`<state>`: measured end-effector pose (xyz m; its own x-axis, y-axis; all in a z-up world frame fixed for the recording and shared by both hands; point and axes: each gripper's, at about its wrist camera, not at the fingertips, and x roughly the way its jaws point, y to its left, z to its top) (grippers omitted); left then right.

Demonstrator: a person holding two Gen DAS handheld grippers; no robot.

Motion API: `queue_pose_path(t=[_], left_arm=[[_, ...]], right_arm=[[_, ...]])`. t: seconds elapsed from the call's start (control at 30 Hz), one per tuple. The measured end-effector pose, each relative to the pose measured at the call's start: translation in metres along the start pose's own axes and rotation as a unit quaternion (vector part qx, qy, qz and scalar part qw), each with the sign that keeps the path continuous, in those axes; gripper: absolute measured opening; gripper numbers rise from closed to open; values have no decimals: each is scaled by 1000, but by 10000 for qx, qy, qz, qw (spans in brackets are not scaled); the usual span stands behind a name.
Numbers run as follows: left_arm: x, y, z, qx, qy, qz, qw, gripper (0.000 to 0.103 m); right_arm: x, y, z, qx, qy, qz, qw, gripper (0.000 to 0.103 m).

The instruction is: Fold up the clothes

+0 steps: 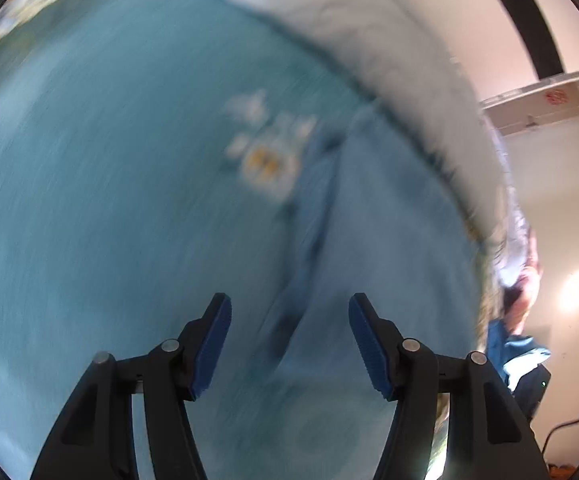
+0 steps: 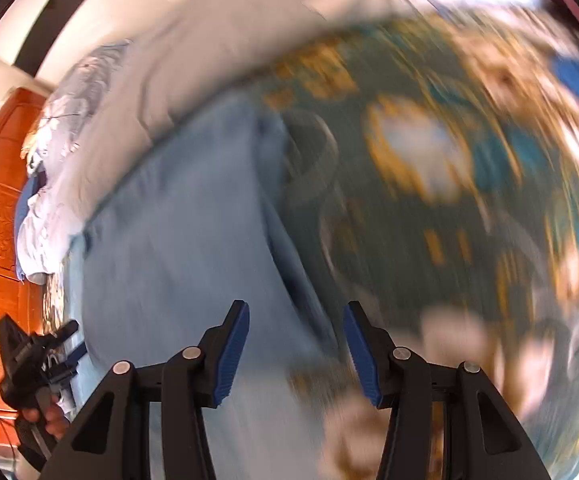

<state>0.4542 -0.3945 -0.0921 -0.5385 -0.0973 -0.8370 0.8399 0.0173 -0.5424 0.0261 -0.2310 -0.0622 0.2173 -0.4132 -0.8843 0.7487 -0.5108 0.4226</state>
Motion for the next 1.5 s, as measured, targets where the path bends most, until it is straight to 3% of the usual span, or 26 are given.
queue_pose_path(t=[0.1, 0.37, 0.47, 0.5, 0.63, 0.7, 0.9, 1.1, 1.37, 1.5], left_arm=[[10, 18, -19, -417, 223, -211, 9987, 62], [8, 18, -23, -817, 29, -776, 9936, 60], [11, 14, -23, -843, -113, -836, 9929, 50], [12, 15, -22, -929, -156, -858, 9919, 42], [11, 25, -22, -1226, -324, -894, 9879, 21], [6, 26, -23, -1249, -407, -866, 9876, 11], [-20, 21, -31, -1214, -656, -712, 9879, 8], [-40, 27, -52, -1281, -560, -441, 9892, 8], [-38, 33, -113, -1089, -114, -85, 9939, 8], [-36, 39, -123, -843, -97, -11, 9964, 9]], right_arm=[[9, -13, -20, 298, 118, 93, 9994, 53], [16, -15, -12, 665, -106, 485, 9966, 55], [17, -18, -12, 907, -198, 740, 9929, 52], [18, -19, -12, 977, -229, 767, 9920, 49], [20, -31, -15, 1358, -327, 1016, 9850, 19], [20, -34, -16, 1469, -352, 1204, 9812, 12], [9, -23, -15, 1161, -380, 1116, 9862, 6], [-10, -21, -29, 1106, -345, 1097, 9872, 6], [-29, -44, -92, 1118, 164, 872, 9898, 6], [-25, -53, -111, 1068, 350, 783, 9906, 6]])
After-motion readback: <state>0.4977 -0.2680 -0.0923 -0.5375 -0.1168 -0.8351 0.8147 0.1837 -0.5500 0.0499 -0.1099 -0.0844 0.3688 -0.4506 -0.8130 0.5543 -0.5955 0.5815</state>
